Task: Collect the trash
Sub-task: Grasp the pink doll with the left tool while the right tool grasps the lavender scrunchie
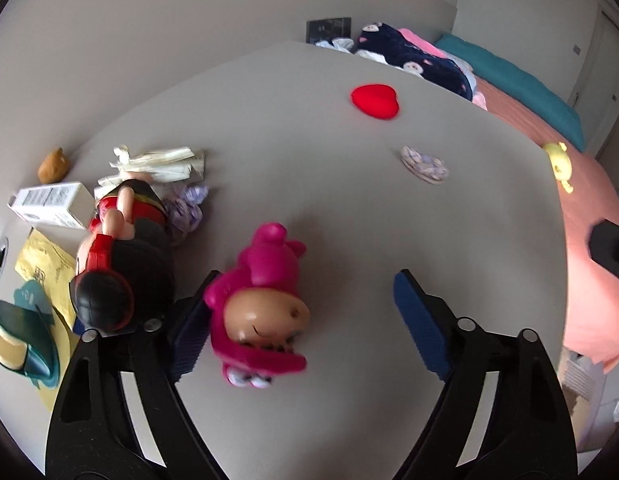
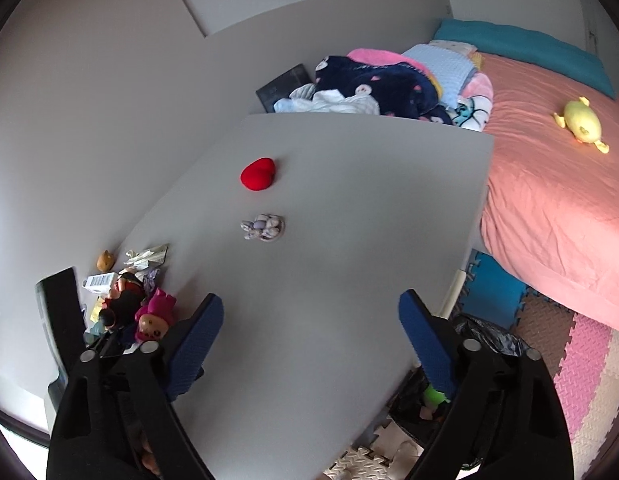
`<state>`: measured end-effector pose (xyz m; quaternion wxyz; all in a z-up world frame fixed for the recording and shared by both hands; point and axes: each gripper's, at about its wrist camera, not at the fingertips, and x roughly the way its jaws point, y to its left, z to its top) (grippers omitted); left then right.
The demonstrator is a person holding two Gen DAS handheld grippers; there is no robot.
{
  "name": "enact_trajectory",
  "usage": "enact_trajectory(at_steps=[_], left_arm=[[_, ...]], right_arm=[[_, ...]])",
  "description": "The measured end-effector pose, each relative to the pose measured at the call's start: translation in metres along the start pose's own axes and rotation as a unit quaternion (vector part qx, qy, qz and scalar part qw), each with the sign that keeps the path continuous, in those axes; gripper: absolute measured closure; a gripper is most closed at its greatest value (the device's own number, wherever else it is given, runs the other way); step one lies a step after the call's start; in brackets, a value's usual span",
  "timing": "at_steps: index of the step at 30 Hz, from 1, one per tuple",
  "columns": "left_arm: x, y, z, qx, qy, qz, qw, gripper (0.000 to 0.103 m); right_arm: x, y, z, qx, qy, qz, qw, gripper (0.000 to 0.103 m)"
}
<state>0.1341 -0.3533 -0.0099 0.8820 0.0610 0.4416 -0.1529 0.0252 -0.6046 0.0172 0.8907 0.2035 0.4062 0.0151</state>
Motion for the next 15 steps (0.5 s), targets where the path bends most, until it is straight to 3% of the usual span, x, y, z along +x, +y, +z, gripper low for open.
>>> enact_trajectory(at_steps=[2,6,15], left_arm=[[-0.001,0.0,0.001,0.0,-0.005,-0.003,1.0,0.029],[-0.001,0.003,0.004,0.002,-0.013,-0.005,0.9999,0.061],[0.002,0.007,0.009,-0.001,-0.015,-0.013,0.9998,0.063]], right_arm=[[0.015,0.009,0.008,-0.008,0.014,-0.007,1.0,0.024],[0.043,0.027,0.02,-0.029,0.029,-0.022,0.999,0.026],[0.086,0.058,0.039,-0.053,0.04,-0.044,0.997,0.03]])
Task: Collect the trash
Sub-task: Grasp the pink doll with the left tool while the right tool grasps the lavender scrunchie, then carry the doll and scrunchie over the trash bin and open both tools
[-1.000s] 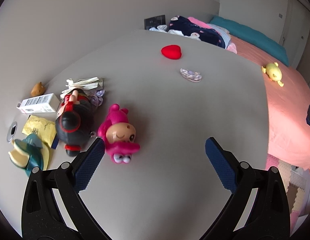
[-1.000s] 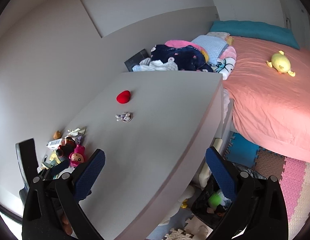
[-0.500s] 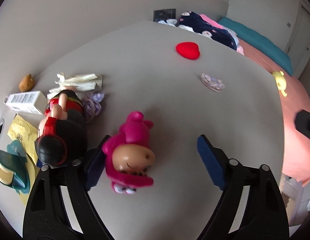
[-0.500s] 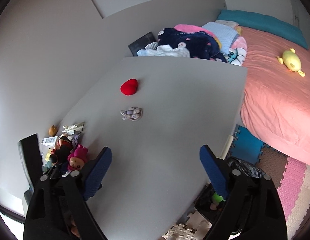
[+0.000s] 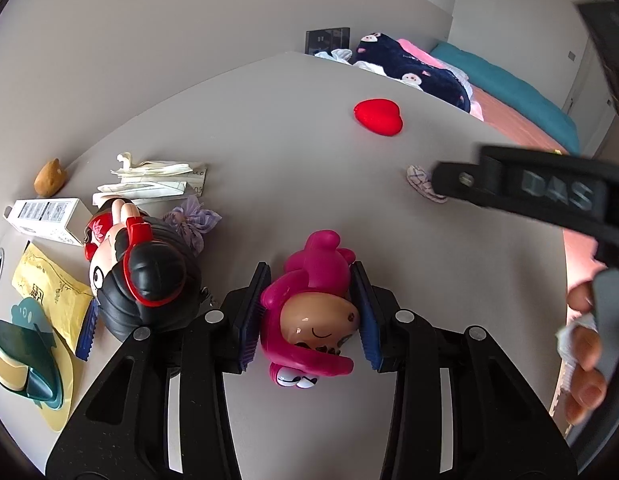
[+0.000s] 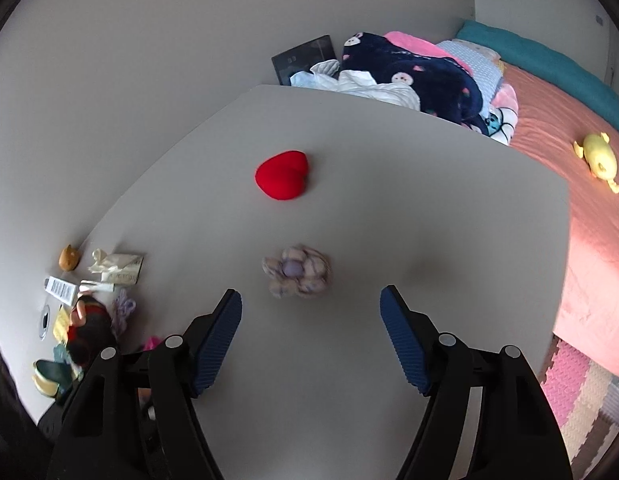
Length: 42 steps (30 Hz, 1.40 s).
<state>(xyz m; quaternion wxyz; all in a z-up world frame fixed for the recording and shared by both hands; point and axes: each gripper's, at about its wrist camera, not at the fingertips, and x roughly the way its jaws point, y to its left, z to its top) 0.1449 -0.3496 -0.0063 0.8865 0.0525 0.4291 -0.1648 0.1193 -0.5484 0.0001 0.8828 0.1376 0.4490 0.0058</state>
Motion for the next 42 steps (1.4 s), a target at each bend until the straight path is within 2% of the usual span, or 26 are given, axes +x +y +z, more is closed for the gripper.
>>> enact_trajectory(at_steps=[6,8,10,13,25,34,42], left_arm=[[0.002,-0.004,0.001,0.01,0.001,-0.002,0.9999,0.063],[0.002,-0.006,0.001,0.015,0.001,-0.004,0.9999,0.063],[0.002,-0.008,0.001,0.02,-0.001,-0.003,0.9998,0.063],[0.002,-0.012,0.0,0.026,-0.003,-0.003,0.9997,0.063],[-0.016,-0.046,-0.009,0.082,-0.032,0.006,0.9961,0.063],[-0.057,-0.097,-0.029,0.122,-0.044,-0.025,0.9912,0.063],[-0.08,-0.156,-0.05,0.171,-0.044,-0.065,0.9822,0.063]], right_arm=[[0.022,0.02,0.01,-0.029,0.018,-0.032,0.999,0.045],[0.029,0.023,0.011,-0.038,0.026,-0.043,0.998,0.061],[0.033,0.023,0.011,-0.045,0.033,-0.049,0.997,0.071],[0.029,0.021,0.009,-0.055,0.035,-0.047,0.997,0.078],[-0.036,-0.024,-0.012,-0.006,0.01,-0.013,1.0,0.079],[-0.092,-0.068,-0.042,0.018,-0.015,0.004,1.0,0.079],[-0.135,-0.128,-0.071,0.057,-0.039,-0.01,0.998,0.079]])
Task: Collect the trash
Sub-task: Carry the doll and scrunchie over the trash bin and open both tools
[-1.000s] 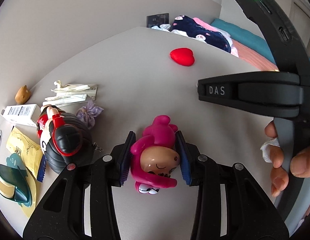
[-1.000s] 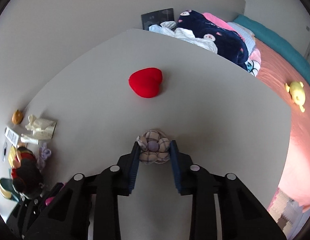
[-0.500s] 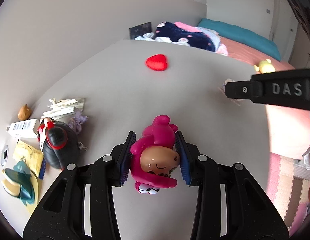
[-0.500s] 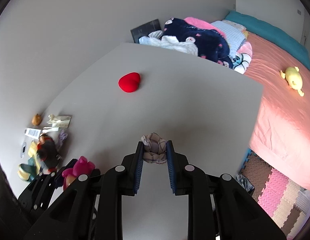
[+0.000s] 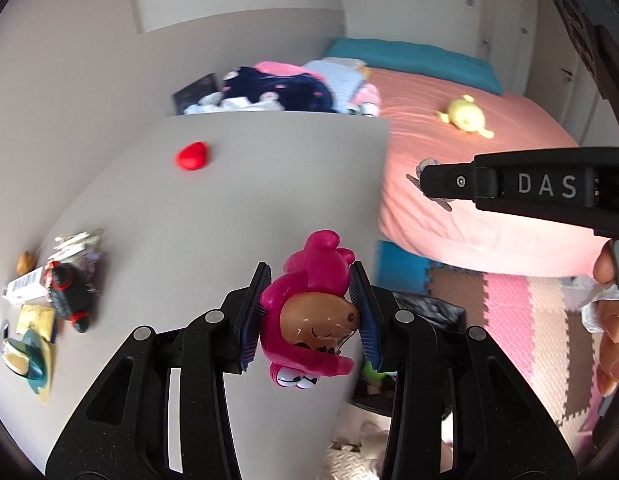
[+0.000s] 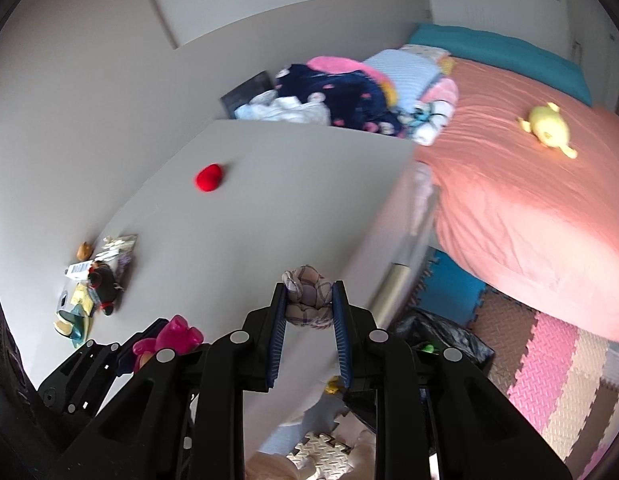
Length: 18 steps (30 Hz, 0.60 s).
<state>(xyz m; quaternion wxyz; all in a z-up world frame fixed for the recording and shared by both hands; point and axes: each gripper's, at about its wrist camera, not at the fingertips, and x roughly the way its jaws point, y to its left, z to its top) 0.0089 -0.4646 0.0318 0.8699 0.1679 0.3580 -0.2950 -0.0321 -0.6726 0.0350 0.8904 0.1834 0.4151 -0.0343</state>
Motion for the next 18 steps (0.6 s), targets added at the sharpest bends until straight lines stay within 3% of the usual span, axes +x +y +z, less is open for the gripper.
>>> enact_trajectory(at_steps=[8,18], left_arm=[[0.013,-0.059,-0.008,0.049,0.026,-0.037,0.9978,0.063],[0.031,-0.096,-0.018,0.089,0.061,-0.05,0.993,0.062]], right_arm=[[-0.014,-0.077,-0.03,0.066,0.002,-0.02,0.998,0.079],[-0.002,-0.127,-0.062,0.11,0.027,-0.04,0.993,0.077]])
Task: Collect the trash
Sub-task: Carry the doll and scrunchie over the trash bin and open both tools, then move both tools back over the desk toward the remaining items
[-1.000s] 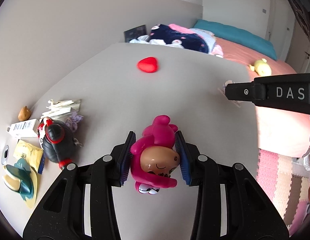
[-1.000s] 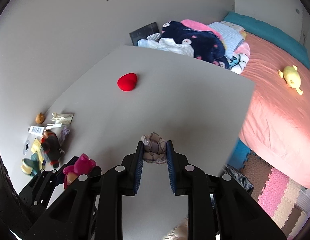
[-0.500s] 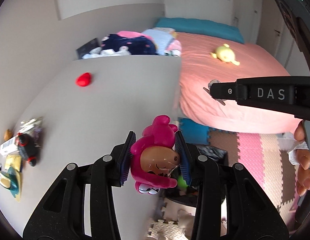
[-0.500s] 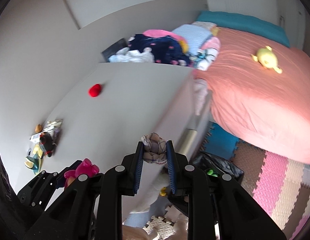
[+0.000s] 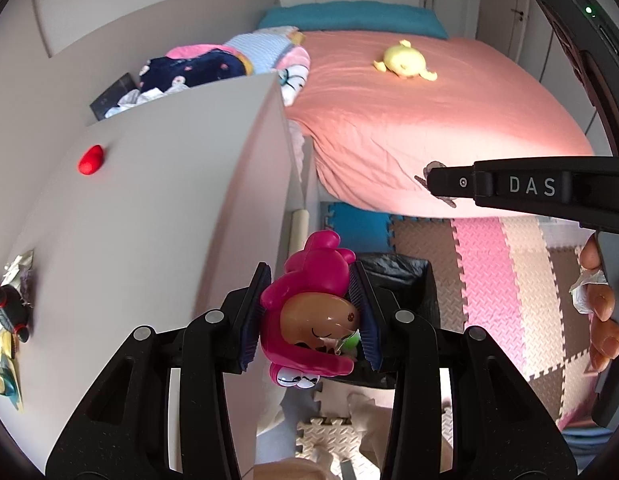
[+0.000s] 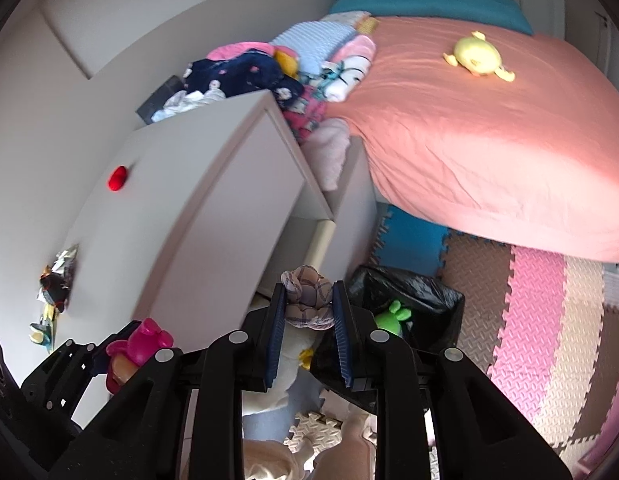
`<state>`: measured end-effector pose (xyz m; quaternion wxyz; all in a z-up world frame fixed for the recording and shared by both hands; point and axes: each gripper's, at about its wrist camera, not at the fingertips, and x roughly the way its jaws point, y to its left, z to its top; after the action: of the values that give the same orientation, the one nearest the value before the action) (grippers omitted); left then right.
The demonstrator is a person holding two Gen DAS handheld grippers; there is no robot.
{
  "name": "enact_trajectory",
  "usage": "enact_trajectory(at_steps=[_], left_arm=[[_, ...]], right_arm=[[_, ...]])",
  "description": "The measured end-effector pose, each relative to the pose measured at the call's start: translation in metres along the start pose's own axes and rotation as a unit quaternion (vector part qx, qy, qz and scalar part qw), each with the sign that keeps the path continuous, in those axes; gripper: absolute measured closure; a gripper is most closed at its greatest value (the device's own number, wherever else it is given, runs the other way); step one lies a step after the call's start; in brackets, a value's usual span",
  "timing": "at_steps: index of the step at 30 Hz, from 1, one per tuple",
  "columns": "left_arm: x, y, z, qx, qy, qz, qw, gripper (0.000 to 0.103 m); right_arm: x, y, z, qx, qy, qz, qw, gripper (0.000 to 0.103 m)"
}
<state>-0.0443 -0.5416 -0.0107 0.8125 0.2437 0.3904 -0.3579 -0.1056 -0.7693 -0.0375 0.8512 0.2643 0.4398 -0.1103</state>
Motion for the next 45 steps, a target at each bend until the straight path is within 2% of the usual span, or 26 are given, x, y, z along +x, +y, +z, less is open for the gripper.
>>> enact_trajectory(at_steps=[1,2,3,4,5,7,9,14,20,30,36,45], left_arm=[[0.003,-0.002,0.0,0.001,0.005,-0.005,1.0,0.062],[0.005,-0.003,-0.001,0.003,0.011,-0.012,0.9999,0.061],[0.008,-0.005,-0.001,0.006,0.017,-0.019,0.9997,0.036],[0.009,-0.008,-0.001,0.011,0.018,-0.012,0.9997,0.015],[0.007,-0.009,-0.003,0.014,0.007,0.002,0.9999,0.006],[0.002,-0.014,-0.006,0.033,-0.018,0.036,0.9986,0.006],[0.001,-0.015,-0.007,0.042,-0.016,0.043,0.9981,0.006],[-0.007,-0.007,-0.008,0.033,-0.021,0.042,0.9983,0.006],[-0.017,0.013,-0.012,0.015,-0.025,0.051,0.9983,0.006],[-0.038,0.076,-0.033,-0.044,-0.026,0.086,0.9949,0.006],[-0.06,0.133,-0.053,-0.094,-0.03,0.126,0.987,0.006],[-0.093,0.224,-0.1,-0.165,-0.029,0.196,0.9661,0.006]], right_arm=[[0.001,-0.003,-0.001,0.003,0.001,-0.005,1.0,0.076],[0.002,-0.006,-0.002,0.007,0.0,-0.014,1.0,0.068],[0.002,-0.009,-0.002,0.011,-0.002,-0.023,1.0,0.054],[0.001,-0.012,-0.002,0.02,-0.009,-0.041,0.999,0.022],[-0.001,-0.014,-0.002,0.027,-0.02,-0.056,0.998,0.007],[-0.01,-0.017,-0.003,0.037,-0.059,-0.086,0.994,0.005],[-0.015,-0.018,-0.002,0.039,-0.072,-0.087,0.993,0.003],[-0.018,-0.015,-0.002,0.04,-0.074,-0.063,0.994,0.003],[-0.017,0.01,-0.001,0.022,-0.077,-0.041,0.996,0.003],[-0.012,0.07,-0.001,-0.011,-0.067,0.008,0.998,0.003],[-0.001,0.132,-0.005,-0.066,-0.049,0.042,0.996,0.003],[0.016,0.218,-0.017,-0.135,-0.02,0.095,0.986,0.003]])
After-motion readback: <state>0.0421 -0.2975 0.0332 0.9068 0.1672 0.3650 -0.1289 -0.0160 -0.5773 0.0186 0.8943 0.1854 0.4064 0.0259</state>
